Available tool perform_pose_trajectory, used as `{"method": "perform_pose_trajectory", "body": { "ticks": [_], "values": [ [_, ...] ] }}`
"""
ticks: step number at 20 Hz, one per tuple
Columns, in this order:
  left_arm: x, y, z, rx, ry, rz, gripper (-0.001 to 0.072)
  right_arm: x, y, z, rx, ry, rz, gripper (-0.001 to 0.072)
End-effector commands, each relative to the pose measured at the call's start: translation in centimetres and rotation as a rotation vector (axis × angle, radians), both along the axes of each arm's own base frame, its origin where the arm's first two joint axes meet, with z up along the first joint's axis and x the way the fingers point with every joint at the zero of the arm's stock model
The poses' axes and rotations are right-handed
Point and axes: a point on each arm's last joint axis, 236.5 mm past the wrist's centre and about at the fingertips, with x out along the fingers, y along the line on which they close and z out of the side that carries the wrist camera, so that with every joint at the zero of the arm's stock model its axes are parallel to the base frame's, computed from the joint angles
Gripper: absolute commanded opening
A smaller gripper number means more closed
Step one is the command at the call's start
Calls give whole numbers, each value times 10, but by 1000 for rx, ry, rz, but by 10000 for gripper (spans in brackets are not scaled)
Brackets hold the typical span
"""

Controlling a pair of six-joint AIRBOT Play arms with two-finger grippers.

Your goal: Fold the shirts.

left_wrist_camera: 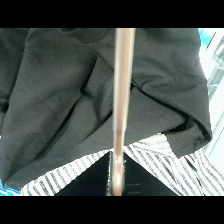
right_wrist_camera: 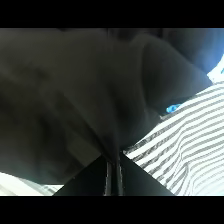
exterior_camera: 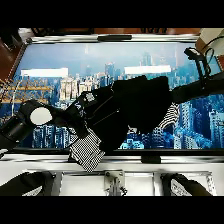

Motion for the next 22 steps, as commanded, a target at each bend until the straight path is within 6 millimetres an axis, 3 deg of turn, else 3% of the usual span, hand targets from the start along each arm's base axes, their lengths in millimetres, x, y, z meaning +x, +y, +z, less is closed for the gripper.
{"method": "perform_pose_trajectory", "body": {
  "ticks": [1, 3, 5, 7, 9, 11, 12, 13, 14, 17, 20, 22],
  "values": [
    [-4, 3, -2, 15, 15, -9, 46, 17, -14, 38, -54, -178, -67, 62],
    [-11, 6, -5, 36, 35, -34, 45, 43, -23, 92, -59, -384, -146, 62],
    [-15, 4, -5, 40, 38, -49, 45, 57, -18, 137, -6, -518, -175, 62],
    [-23, -1, -6, 47, 29, -97, 45, 60, -13, 153, 23, -560, -175, 62],
    [-26, -4, -6, 54, 20, -114, 44, 60, -22, 147, -19, -544, -191, 62],
    [-18, -6, -3, 42, -8, -96, 45, 52, -28, 127, -64, -462, -179, 91],
    [-14, -9, -1, 30, -26, -89, 45, 47, -25, 116, -59, -406, -166, 182],
    [-11, -11, 0, 21, -38, -84, 45, 41, -21, 104, -43, -344, -154, 407],
    [-10, -11, 1, 17, -44, -82, 45, 36, -15, 96, -27, -295, -130, 511],
    [-10, -11, 2, 17, -44, -82, 45, 34, -12, 98, -43, -310, -76, 511],
    [-12, -10, 3, 19, -44, -87, 45, 34, -12, 127, -168, -484, 120, 511],
    [-17, -7, 0, 36, -20, -97, 45, 21, -5, 127, -237, -528, 307, 511]
  ]
}}
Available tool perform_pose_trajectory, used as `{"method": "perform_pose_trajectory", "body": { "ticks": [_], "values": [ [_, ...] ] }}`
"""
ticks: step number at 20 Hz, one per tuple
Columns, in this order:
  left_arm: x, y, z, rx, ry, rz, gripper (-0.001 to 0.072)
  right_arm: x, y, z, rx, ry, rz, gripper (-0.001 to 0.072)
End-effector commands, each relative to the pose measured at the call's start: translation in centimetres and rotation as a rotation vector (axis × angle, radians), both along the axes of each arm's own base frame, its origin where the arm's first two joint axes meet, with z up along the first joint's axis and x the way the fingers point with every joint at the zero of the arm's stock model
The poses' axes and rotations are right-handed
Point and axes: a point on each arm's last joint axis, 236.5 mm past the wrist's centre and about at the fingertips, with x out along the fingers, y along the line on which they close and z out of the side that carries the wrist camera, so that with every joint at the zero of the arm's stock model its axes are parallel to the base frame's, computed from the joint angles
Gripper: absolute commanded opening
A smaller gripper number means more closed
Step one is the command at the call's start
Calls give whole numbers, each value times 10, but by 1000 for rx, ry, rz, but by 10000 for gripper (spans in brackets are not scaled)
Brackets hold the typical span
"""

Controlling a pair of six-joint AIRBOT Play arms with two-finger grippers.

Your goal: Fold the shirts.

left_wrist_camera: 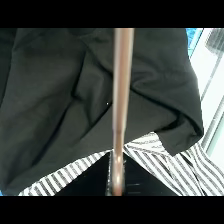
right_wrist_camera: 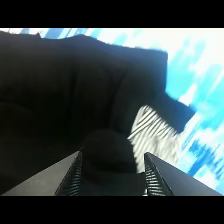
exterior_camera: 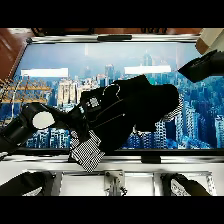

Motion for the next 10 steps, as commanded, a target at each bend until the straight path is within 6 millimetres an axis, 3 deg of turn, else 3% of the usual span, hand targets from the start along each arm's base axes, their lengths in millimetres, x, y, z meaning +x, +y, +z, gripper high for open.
{"method": "perform_pose_trajectory", "body": {
  "ticks": [1, 3, 4, 10],
  "values": [
    [-8, 4, -3, 24, 30, -14, 45, -28, 10, -6, -183, -25, 297, 511],
    [-11, 6, -4, 33, 42, -19, 45, -68, 10, -37, -237, 147, 481, 511],
    [-11, 6, -4, 32, 39, -21, 45, -77, 11, -47, -248, 185, 547, 484],
    [-13, 14, -3, 74, 36, -41, 45, -46, 20, -75, -350, 130, 668, 487]
  ]
}}
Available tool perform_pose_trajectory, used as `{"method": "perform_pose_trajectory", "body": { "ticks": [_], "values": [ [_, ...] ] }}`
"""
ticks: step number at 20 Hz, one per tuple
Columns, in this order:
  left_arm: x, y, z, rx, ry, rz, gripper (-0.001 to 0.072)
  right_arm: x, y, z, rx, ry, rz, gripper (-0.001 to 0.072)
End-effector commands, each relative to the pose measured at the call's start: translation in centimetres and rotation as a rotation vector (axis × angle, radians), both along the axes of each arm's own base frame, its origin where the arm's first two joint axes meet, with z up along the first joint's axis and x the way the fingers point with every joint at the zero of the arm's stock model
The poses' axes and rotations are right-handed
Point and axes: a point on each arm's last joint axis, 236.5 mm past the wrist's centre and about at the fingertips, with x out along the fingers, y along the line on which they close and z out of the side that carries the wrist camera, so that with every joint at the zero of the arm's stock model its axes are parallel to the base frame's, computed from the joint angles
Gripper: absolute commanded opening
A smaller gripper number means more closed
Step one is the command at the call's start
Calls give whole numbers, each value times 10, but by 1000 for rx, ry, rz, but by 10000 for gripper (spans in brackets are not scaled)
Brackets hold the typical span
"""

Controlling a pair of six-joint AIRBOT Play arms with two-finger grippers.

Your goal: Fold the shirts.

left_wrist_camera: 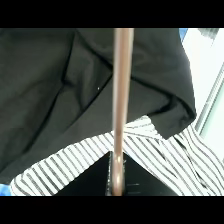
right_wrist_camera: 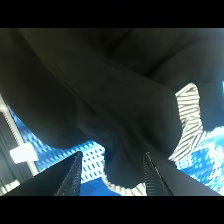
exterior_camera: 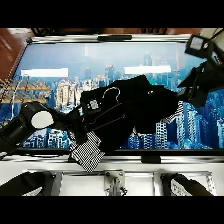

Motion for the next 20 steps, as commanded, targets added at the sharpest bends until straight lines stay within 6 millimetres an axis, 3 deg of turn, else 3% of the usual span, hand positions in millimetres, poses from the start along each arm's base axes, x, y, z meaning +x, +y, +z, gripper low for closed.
{"method": "perform_pose_trajectory", "body": {
  "ticks": [1, 4, 8, 13, 20],
  "values": [
    [0, 5, 1, 24, -7, -10, 45, 6, 8, -24, -82, 15, 145, 487],
    [-1, 5, 1, 27, -5, -11, 45, 16, 15, -47, -156, 47, 196, 487],
    [-2, 6, 0, 31, 0, -13, 45, 27, 28, -59, -150, 52, 222, 487],
    [8, 14, 0, 62, -42, -4, 45, 1, 30, -78, -136, 220, 288, 487],
    [15, 8, 13, 33, -82, -3, 45, -6, 49, -94, -136, 245, 338, 486]
  ]
}}
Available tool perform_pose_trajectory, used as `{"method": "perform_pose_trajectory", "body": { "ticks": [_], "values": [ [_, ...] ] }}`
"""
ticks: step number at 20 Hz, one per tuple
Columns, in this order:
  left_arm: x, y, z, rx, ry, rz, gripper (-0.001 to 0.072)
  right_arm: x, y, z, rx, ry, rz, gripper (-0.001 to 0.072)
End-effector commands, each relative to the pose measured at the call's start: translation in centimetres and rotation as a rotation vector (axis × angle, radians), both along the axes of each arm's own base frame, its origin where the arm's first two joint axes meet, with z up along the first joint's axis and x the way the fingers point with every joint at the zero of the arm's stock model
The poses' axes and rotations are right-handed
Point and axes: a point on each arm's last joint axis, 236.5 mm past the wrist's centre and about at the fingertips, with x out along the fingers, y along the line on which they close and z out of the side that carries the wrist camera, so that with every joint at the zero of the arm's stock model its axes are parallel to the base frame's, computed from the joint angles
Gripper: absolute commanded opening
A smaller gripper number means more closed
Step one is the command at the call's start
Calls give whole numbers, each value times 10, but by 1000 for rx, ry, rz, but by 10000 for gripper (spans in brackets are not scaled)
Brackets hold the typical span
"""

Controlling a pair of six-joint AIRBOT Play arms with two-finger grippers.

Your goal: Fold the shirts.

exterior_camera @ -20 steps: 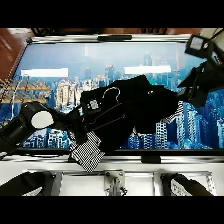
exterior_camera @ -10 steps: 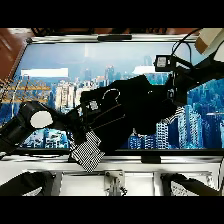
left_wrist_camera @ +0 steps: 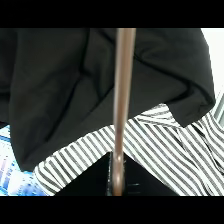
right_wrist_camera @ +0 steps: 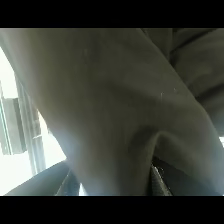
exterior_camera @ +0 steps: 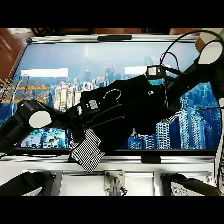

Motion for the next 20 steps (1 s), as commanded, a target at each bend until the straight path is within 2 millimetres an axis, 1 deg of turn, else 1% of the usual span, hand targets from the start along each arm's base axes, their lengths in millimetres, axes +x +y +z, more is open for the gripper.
{"method": "perform_pose_trajectory", "body": {
  "ticks": [1, 2, 3, 7, 8, 9, 10, 11, 12, 14, 16, 17, 19, 20],
  "values": [
    [6, -3, 6, -15, -25, 4, 45, -2, 8, -7, -18, 5, 28, 441],
    [5, -3, 6, -14, -27, -2, 45, -5, 7, -8, -29, 13, 34, 192],
    [6, -3, 6, -14, -28, -2, 45, -10, 7, -8, -32, 34, 33, 70],
    [13, -5, 8, -23, -65, -7, 56, -18, 6, -6, -32, 70, 26, 60],
    [16, -1, 7, -4, -80, -6, 93, -19, 6, -5, -33, 70, 20, 60],
    [21, 6, 6, 27, -103, -5, 261, -20, 5, -3, -35, 67, 18, 60],
    [27, 12, 5, 56, -125, 2, 449, -20, 4, -1, -39, 59, 16, 59],
    [32, 19, 5, 81, -142, 23, 590, -21, 4, 2, -38, 51, 15, 59],
    [37, 26, 4, 106, -157, 48, 678, -22, 4, 4, -36, 43, 12, 58],
    [45, 37, 5, 150, -190, 70, 678, -24, 3, 10, -34, 29, 0, 56],
    [50, 46, 11, 175, -229, 75, 678, -26, 3, 14, -33, 29, -36, 56],
    [49, 53, 18, 186, -237, 99, 678, -26, 3, 14, -34, 40, -70, 56],
    [46, 80, 39, 218, -239, 186, 677, -27, 4, 14, -34, 60, -124, 55],
    [45, 96, 52, 202, -243, 258, 676, -27, 4, 14, -33, 66, -144, 55]
  ]
}}
